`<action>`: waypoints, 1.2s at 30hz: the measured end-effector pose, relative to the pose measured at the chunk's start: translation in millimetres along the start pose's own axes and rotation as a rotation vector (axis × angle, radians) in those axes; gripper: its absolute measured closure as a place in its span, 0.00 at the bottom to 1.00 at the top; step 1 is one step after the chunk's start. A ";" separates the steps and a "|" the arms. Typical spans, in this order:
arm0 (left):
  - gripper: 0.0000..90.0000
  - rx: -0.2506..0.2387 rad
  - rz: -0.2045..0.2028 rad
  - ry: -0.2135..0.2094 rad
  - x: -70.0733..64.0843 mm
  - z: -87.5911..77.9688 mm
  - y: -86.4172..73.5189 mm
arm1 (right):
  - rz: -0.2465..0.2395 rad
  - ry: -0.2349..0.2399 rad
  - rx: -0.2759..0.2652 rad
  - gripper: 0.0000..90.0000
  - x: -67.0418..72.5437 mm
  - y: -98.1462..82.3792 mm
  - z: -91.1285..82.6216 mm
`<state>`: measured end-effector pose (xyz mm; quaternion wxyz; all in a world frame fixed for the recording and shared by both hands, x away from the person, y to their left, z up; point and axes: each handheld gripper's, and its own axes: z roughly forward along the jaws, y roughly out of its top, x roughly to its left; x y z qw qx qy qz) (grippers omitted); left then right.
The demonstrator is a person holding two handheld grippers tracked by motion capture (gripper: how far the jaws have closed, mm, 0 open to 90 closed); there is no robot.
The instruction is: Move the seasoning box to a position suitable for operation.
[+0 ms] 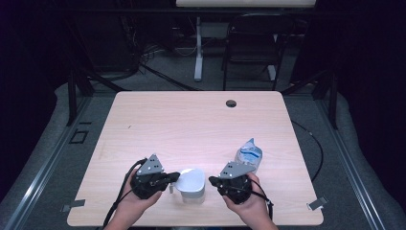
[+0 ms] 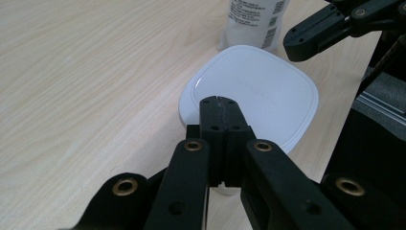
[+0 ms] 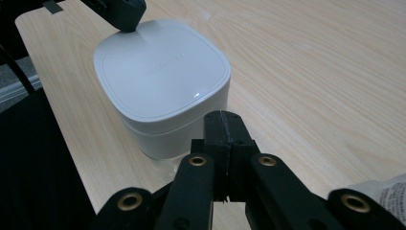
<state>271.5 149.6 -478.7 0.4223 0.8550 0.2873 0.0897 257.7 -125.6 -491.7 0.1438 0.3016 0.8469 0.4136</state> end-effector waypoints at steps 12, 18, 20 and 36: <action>1.00 -0.007 -0.003 0.002 -0.4 0.1 -0.8 | -0.005 0.028 0.016 1.00 1.2 -3.3 5.1; 1.00 -0.005 -0.004 0.004 -0.5 -0.1 -1.0 | -0.009 0.040 0.023 1.00 2.7 -4.0 7.5; 1.00 -0.004 -0.003 0.005 -0.4 -0.3 -1.0 | -0.012 0.043 0.028 1.00 3.4 -4.8 9.1; 1.00 -0.010 -0.008 0.006 0.1 -0.3 -1.7 | -0.015 0.059 0.024 1.00 5.8 -5.6 11.4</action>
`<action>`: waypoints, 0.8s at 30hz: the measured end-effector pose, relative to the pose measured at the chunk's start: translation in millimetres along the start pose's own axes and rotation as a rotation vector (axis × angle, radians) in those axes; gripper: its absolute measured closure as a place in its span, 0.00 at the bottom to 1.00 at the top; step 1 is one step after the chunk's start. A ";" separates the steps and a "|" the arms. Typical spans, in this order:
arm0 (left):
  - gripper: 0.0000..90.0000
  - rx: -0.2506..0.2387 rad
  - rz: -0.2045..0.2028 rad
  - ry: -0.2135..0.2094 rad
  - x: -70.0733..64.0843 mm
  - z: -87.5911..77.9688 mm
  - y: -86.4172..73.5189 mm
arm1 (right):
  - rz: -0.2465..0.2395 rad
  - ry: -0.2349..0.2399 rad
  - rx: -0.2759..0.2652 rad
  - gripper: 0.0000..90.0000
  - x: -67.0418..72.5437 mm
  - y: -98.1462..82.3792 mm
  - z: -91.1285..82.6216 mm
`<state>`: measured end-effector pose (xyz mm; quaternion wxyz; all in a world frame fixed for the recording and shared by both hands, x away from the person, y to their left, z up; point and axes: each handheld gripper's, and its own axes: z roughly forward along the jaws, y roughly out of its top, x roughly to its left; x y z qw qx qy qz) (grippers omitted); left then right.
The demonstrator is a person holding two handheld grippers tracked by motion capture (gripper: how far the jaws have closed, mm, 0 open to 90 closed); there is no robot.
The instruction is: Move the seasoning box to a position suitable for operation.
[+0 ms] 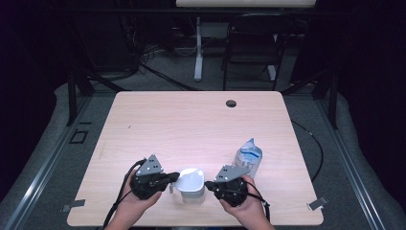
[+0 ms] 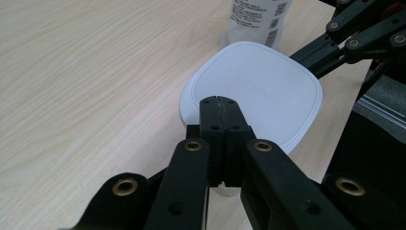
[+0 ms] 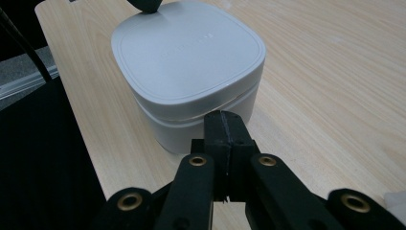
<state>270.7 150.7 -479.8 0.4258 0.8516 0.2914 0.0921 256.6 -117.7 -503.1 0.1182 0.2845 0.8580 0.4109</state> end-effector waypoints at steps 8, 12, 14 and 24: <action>1.00 -0.001 -0.001 0.001 -0.1 0.0 -0.1 | -0.003 0.000 0.001 1.00 0.2 0.2 -0.3; 1.00 0.004 -0.001 0.002 -0.2 -0.3 0.2 | -0.001 -0.001 0.000 1.00 0.4 0.3 -0.2; 1.00 0.003 -0.002 0.001 -0.1 -0.2 0.1 | -0.002 -0.001 0.000 1.00 0.5 0.3 -0.2; 1.00 0.008 -0.002 0.008 0.8 -1.4 -0.2 | -0.004 0.007 -0.011 1.00 0.7 1.9 -1.4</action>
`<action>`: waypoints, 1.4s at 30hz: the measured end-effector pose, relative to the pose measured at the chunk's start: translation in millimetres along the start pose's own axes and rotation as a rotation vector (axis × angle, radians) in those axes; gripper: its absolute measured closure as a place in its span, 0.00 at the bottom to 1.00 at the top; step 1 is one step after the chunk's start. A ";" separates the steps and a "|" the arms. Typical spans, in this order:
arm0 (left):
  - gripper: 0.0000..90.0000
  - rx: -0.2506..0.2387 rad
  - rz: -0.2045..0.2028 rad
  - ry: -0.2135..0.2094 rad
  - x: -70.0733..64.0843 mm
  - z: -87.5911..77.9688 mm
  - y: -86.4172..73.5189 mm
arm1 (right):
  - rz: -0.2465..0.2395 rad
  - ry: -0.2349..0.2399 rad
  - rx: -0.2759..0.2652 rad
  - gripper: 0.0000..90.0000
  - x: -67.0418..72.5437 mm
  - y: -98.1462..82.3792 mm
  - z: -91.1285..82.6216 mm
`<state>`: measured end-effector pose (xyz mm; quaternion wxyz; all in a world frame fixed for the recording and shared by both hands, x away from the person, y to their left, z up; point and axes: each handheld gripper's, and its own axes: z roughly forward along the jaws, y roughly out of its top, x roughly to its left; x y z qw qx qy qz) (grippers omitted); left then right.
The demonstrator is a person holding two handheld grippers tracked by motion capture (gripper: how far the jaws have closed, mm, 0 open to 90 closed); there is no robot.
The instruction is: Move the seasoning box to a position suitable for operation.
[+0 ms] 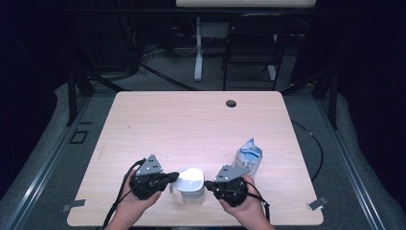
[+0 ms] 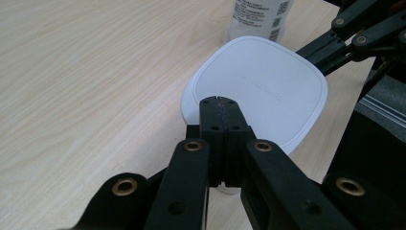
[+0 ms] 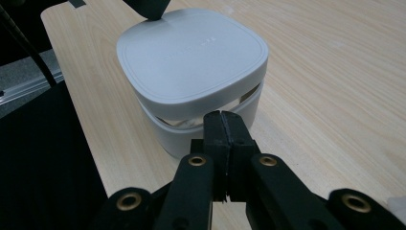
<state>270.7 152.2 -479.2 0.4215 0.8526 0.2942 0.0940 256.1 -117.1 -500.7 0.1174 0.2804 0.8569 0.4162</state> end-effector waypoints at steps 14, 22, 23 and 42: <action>0.98 -0.014 -0.007 0.008 3.9 -9.5 -1.5 | -0.011 -0.002 -0.015 1.00 2.4 1.3 -0.7; 0.96 -0.015 -0.016 0.018 6.8 -14.2 -4.1 | 0.003 0.002 -0.046 1.00 1.1 4.1 0.0; 0.96 -0.015 -0.016 0.018 6.8 -14.2 -4.1 | 0.003 0.002 -0.046 1.00 1.1 4.1 0.0; 0.91 -0.031 -0.031 0.031 11.8 -20.8 -8.7 | 0.001 0.013 -0.074 1.00 -0.3 12.1 -1.0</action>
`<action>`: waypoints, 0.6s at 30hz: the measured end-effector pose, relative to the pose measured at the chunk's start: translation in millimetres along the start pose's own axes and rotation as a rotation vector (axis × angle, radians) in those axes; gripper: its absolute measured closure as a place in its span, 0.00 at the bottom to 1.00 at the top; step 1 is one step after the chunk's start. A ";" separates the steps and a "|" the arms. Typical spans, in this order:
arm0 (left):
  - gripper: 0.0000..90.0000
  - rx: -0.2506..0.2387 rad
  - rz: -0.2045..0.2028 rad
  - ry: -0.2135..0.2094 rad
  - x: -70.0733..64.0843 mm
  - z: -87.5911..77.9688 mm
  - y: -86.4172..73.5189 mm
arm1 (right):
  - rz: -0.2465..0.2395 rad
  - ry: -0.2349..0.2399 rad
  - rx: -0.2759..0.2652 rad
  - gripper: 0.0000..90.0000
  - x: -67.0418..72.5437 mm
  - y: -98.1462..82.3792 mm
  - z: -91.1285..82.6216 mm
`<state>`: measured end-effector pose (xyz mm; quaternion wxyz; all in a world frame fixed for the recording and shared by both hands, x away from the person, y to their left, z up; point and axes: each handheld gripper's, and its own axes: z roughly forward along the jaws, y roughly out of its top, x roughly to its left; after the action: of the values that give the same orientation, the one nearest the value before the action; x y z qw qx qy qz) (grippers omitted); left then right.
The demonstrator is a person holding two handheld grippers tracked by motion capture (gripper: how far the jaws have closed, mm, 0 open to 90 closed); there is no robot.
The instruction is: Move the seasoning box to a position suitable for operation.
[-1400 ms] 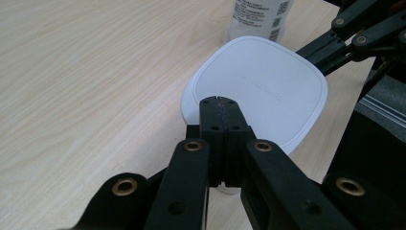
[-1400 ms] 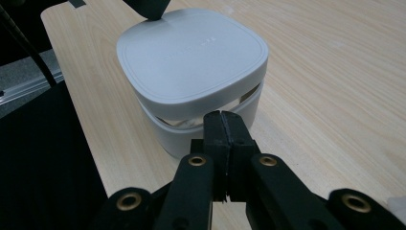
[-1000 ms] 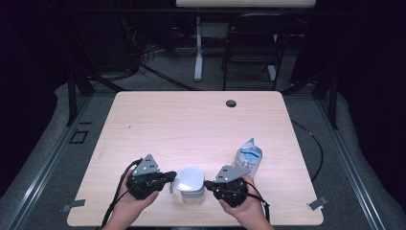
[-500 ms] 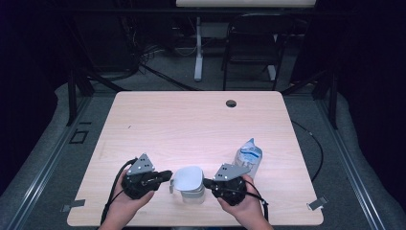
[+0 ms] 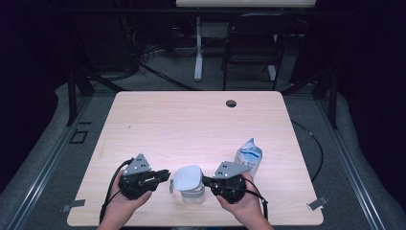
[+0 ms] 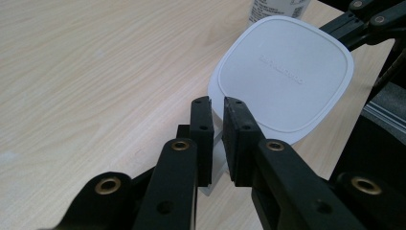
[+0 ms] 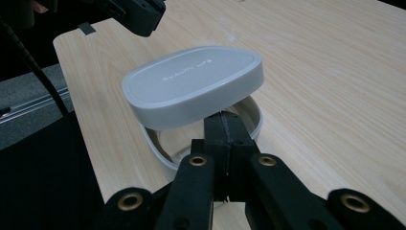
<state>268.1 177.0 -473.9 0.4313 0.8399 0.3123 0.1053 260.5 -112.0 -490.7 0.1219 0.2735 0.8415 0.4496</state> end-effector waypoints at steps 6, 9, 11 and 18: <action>0.88 -0.014 -0.012 0.002 2.5 -5.5 0.5 | -0.012 -0.004 0.004 1.00 2.4 6.2 1.2; 0.86 -0.019 -0.011 0.003 3.2 -7.5 0.9 | 0.002 0.010 -0.005 1.00 2.1 8.3 1.0; 0.84 -0.022 -0.014 0.003 3.3 -7.7 0.8 | 0.005 0.013 -0.009 1.00 1.9 9.2 0.9; 0.77 -0.024 -0.008 0.011 2.4 -6.2 0.8 | 0.005 0.022 -0.004 1.00 1.7 16.1 1.8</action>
<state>267.6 182.2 -469.8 0.4401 0.8328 0.3166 0.1118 265.6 -102.6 -478.4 0.1122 0.2705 0.8413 0.4543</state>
